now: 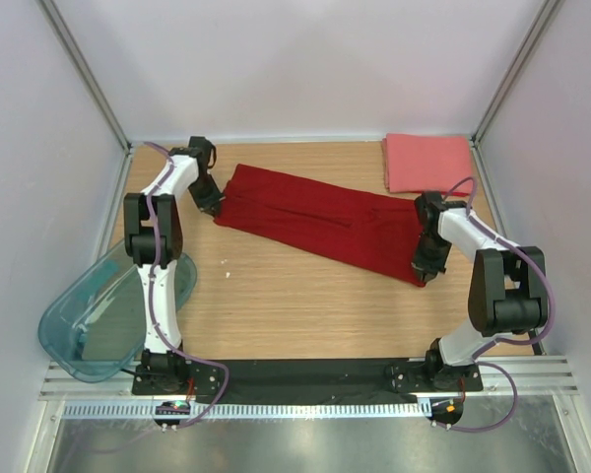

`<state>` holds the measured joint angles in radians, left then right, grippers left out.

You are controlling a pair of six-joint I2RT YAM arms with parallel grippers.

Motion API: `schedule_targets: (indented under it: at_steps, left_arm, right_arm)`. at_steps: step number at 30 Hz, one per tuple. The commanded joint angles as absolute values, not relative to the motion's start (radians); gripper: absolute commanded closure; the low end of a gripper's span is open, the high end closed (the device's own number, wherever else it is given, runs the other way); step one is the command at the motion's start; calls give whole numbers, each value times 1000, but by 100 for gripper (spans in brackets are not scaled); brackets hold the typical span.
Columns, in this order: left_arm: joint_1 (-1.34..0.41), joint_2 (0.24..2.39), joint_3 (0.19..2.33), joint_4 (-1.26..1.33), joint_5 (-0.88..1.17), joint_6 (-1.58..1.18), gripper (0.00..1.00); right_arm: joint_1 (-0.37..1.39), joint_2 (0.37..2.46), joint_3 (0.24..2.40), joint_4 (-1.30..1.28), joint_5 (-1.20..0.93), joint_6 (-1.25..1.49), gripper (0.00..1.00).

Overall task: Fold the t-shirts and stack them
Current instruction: Fold the tshirt

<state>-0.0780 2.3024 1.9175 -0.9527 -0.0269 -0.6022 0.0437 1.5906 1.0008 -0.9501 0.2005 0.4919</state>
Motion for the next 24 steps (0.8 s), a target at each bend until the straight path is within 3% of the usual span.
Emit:
schedule_targets:
  at_steps: [1,3,4,6,17,24]
  left_arm:
    - [-63,2267,1879,-939,-81,-580,89]
    - [-63,2266,1887,-980,-68,-577,73]
    - [-64,2260,1885,-988,-86,-577,59]
    - [-63,2220,1855,-997,-113,-577,47]
    - [-69,2160,1999,-1057,-35,-539,48]
    - [-87,2253,2065,-1006,282,-508,47]
  right_arm:
    - [35,1595,996,-1009,250,450,88]
    - [34,1606,1015,-1017,213,443,76]
    - [32,1608,1020,-1016,204,442,69]
    - [32,1605,1055,-1023,203,436,60]
    - [12,1666,1327,-1088,150,385,50]
    - [-66,1692,1339,-1036,82,377,49]
